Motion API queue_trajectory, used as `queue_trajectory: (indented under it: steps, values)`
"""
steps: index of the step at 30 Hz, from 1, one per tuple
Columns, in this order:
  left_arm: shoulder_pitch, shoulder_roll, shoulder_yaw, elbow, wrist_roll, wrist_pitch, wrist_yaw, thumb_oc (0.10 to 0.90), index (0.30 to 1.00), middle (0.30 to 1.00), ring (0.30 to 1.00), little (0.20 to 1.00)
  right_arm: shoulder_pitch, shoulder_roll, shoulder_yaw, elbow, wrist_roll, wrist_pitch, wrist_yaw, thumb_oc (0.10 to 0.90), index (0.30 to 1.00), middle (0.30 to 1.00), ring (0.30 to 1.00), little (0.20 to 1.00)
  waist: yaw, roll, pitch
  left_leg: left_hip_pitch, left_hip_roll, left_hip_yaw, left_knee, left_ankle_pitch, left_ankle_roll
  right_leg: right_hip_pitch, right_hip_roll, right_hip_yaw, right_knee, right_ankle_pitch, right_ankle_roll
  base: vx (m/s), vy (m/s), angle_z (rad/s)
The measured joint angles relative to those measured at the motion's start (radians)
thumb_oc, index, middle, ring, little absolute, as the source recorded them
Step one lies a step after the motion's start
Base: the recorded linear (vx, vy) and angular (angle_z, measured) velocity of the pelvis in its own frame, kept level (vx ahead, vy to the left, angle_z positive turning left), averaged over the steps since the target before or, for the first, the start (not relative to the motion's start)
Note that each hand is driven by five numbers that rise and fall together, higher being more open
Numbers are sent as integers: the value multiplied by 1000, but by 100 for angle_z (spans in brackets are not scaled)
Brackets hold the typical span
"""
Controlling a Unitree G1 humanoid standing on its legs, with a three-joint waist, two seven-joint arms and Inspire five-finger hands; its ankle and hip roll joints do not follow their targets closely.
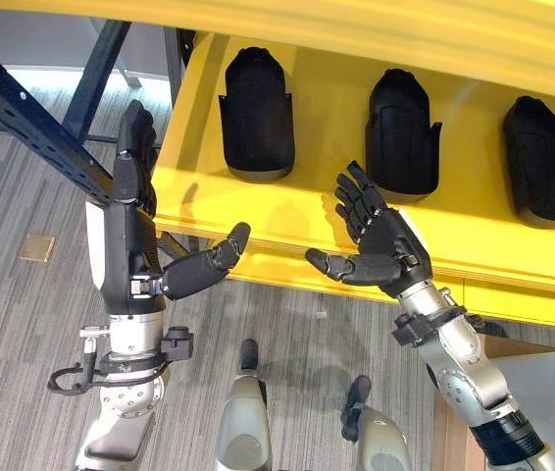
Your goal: Move parts from the plastic box to the shelf.
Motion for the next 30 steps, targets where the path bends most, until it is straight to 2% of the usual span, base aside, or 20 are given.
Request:
queue_trajectory:
  steps: [3,13,19,30]
  values:
    - [-11,18,-9,1,1,4,7,900,1000,1000,1000,1000,-8,23,-19,4,-20,-1,-48,900,1000,1000,1000,1000,0,0,0,1,-2,3,0,0,0,0,-2,2,-1,0,0,-6,26,-1]
    - [-31,16,-31,1,1,22,3,900,1000,1000,1000,1000,-86,30,-9,9,-37,14,-59,900,1000,1000,1000,1000,8,21,-7,25,-7,-4,0,-10,6,33,-5,-7,-9,-2,2,37,-23,3]
    - [-31,16,-32,3,-2,23,-29,900,1000,1000,1000,1000,-133,31,-7,79,-40,45,-59,900,1000,1000,1000,1000,24,38,-17,26,-13,-8,0,-10,8,38,-10,-8,-7,-2,2,38,-10,2]
    - [-34,17,-40,3,-7,24,-54,900,1000,1000,1000,1000,-174,44,39,128,-75,131,-58,900,1000,1000,1000,1000,32,39,-17,35,-15,-18,2,-9,7,52,-12,-20,0,-8,3,21,-4,2]
